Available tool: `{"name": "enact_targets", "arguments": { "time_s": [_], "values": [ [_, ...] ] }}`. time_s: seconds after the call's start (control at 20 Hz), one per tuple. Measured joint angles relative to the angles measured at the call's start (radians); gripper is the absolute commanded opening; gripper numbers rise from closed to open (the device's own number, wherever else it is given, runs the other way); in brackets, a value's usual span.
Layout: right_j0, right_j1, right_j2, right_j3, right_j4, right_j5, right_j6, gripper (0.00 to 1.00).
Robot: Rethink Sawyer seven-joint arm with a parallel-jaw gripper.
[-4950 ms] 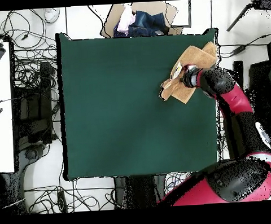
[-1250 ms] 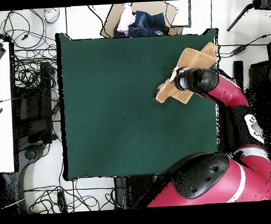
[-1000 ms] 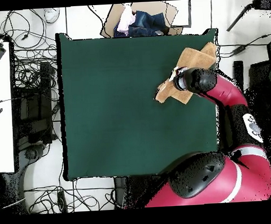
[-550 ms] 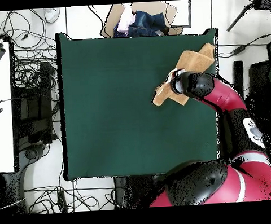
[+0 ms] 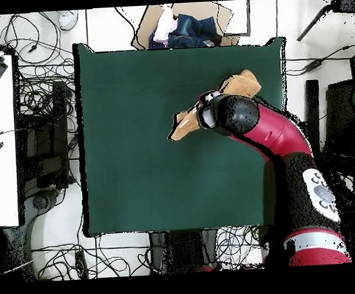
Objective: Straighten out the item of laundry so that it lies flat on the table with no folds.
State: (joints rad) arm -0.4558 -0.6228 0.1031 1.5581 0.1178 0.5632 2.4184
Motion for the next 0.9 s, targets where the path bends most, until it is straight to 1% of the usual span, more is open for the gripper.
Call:
{"name": "enact_targets", "arguments": {
  "time_s": [0.1,0.35,0.65,0.9],
  "values": [
    [0.02,-0.031,-0.001,0.019,0.029,0.005,0.0,0.0],
    [0.033,-0.062,-0.001,0.041,0.073,0.005,0.0,0.0],
    [0.023,-0.053,-0.002,0.045,0.107,0.005,0.0,0.0],
    [0.007,-0.036,-0.002,0.062,0.118,-0.01,0.0,0.0]
  ]
}}
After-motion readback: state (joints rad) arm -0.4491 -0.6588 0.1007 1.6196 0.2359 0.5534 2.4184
